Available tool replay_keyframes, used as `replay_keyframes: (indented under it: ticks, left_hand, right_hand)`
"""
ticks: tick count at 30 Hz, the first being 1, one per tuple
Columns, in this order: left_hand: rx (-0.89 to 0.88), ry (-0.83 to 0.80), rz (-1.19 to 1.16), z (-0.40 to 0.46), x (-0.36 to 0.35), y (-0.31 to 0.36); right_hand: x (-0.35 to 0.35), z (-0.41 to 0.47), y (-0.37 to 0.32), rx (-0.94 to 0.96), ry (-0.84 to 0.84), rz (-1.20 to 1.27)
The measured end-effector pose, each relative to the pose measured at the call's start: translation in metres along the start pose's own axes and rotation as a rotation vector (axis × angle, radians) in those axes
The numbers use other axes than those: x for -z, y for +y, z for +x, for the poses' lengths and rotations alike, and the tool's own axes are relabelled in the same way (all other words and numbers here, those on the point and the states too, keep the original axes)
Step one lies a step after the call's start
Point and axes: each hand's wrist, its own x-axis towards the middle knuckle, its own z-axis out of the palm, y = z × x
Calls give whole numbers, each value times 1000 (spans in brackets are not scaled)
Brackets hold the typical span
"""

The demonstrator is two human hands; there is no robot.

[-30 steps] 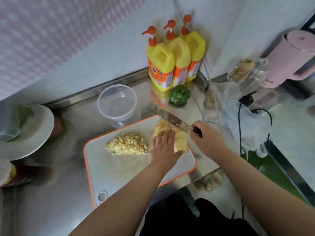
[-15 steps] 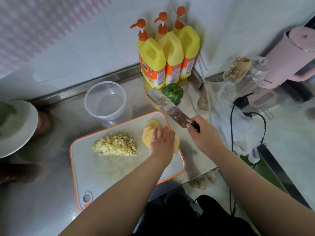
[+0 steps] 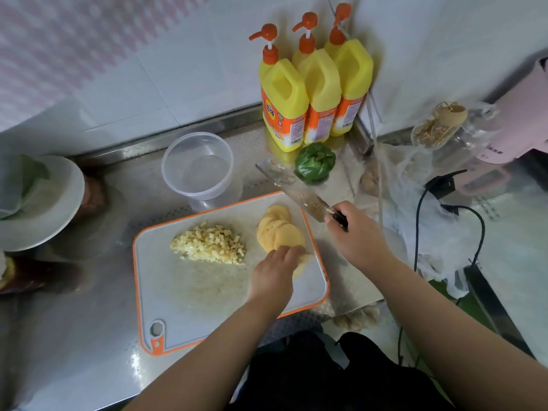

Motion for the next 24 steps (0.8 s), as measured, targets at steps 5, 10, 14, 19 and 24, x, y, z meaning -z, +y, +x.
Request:
replay_keyframes:
  ticks: [5, 10, 14, 19, 24]
  left_hand:
    - [660, 74, -498, -32, 30, -62]
    - [801, 11, -272, -63, 42, -115]
    - [548, -242, 125, -70, 50, -114]
    - [400, -505, 328, -61, 53, -116]
    - [316, -533, 387, -70, 54, -114]
  right_hand:
    - [-18, -2, -9, 52, -68, -6]
    - [-45, -12, -25, 102, -196, -51]
    - [-61, -19, -31, 113, -211, -77]
    - [-72, -27, -39, 100, -204, -106]
    - [-76, -35, -44, 98, -218, -141]
